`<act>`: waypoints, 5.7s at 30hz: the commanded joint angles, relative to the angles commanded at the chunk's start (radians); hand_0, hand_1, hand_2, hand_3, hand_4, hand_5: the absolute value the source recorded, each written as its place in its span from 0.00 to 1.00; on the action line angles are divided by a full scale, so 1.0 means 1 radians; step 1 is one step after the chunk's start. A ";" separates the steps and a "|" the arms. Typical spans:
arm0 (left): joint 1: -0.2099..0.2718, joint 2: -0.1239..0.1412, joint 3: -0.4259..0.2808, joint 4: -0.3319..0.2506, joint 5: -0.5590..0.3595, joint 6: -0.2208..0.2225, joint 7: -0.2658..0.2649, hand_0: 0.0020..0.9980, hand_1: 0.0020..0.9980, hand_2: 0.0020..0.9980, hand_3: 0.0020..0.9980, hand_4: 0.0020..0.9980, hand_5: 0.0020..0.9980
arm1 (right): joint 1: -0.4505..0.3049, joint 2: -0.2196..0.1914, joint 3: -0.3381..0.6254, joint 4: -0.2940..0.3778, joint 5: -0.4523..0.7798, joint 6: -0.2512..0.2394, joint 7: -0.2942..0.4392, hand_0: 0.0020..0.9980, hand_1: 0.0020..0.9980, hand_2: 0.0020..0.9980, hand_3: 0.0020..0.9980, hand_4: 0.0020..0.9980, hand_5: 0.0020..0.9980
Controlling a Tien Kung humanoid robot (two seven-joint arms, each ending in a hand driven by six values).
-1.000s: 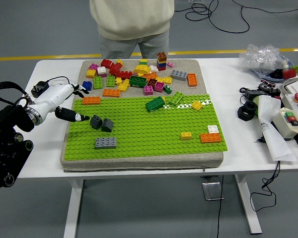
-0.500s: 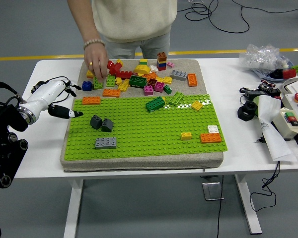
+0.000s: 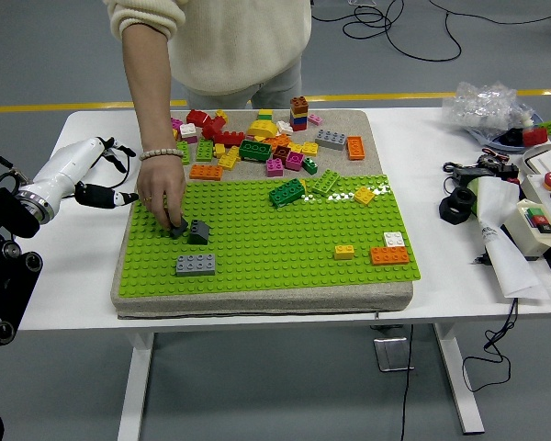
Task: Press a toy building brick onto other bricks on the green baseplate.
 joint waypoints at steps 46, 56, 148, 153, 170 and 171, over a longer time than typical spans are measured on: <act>0.016 -0.007 0.064 0.057 0.000 -0.111 -0.025 0.81 0.72 0.63 0.81 0.97 0.13 | 0.002 0.002 -0.004 0.000 -0.001 0.001 -0.001 0.79 0.72 0.77 0.77 1.00 0.69; -0.001 -0.002 0.063 0.062 0.000 -0.127 -0.045 0.84 0.76 0.76 0.84 1.00 0.14 | 0.001 0.001 -0.003 0.000 0.001 0.002 -0.001 0.79 0.72 0.76 0.77 1.00 0.69; -0.043 -0.006 0.173 0.159 0.000 -0.124 -0.083 0.87 0.76 0.65 0.79 0.78 0.00 | 0.003 0.003 0.001 0.000 0.000 0.003 0.002 0.79 0.72 0.76 0.77 1.00 0.69; -0.045 -0.010 0.177 0.176 0.000 -0.110 -0.085 0.87 0.76 0.65 0.79 0.78 0.00 | 0.003 0.004 0.000 0.000 0.000 0.003 0.002 0.79 0.72 0.76 0.77 1.00 0.69; -0.055 -0.025 0.180 0.216 0.000 -0.079 -0.090 0.87 0.76 0.64 0.79 0.77 0.00 | 0.003 0.008 -0.003 0.000 0.005 0.001 0.001 0.79 0.72 0.76 0.77 1.00 0.69; -0.056 -0.026 0.180 0.217 0.000 -0.078 -0.091 0.87 0.76 0.64 0.79 0.77 0.00 | 0.003 0.009 -0.003 0.000 0.005 0.001 0.001 0.79 0.72 0.76 0.77 1.00 0.69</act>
